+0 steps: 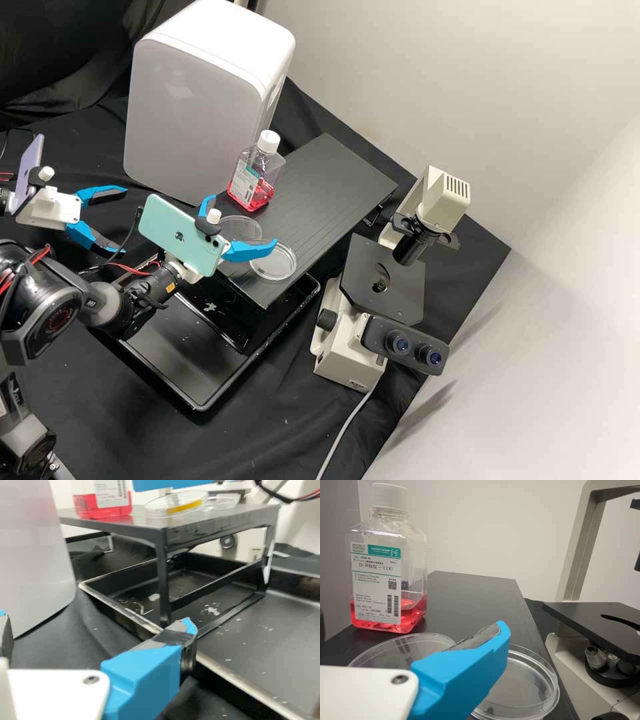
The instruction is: Remove the lid from the petri dish
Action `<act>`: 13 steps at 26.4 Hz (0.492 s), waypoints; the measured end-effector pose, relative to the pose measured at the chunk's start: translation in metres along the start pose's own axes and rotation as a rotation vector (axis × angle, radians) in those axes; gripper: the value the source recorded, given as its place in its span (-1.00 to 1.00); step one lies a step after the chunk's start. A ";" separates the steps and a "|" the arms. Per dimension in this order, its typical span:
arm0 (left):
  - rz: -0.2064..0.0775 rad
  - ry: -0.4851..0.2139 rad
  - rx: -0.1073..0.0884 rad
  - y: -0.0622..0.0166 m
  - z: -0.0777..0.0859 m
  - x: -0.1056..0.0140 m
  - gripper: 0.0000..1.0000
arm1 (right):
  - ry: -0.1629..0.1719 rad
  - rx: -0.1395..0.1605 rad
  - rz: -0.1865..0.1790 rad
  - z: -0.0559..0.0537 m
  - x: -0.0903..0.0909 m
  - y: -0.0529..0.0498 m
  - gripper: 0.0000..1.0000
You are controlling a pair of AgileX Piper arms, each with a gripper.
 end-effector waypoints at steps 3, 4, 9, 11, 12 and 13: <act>0.015 0.060 0.017 0.0017 0.000 -0.004 1.00 | 0.000 0.001 0.002 0.000 0.000 0.000 1.00; 0.031 0.076 0.009 0.0054 0.000 -0.007 1.00 | 0.003 0.001 0.005 -0.001 0.000 0.001 1.00; 0.071 0.103 -0.008 0.0156 -0.001 -0.017 1.00 | -0.016 0.011 0.014 0.001 -0.010 0.001 1.00; 0.078 0.115 -0.014 0.0171 -0.002 -0.020 1.00 | -0.024 0.015 0.025 0.000 -0.014 0.002 1.00; 0.084 0.119 -0.017 0.0183 -0.002 -0.020 1.00 | -0.029 0.010 0.038 0.000 -0.017 0.002 1.00; 0.087 0.122 -0.019 0.0190 -0.002 -0.021 1.00 | -0.031 0.007 0.054 -0.001 -0.021 0.003 1.00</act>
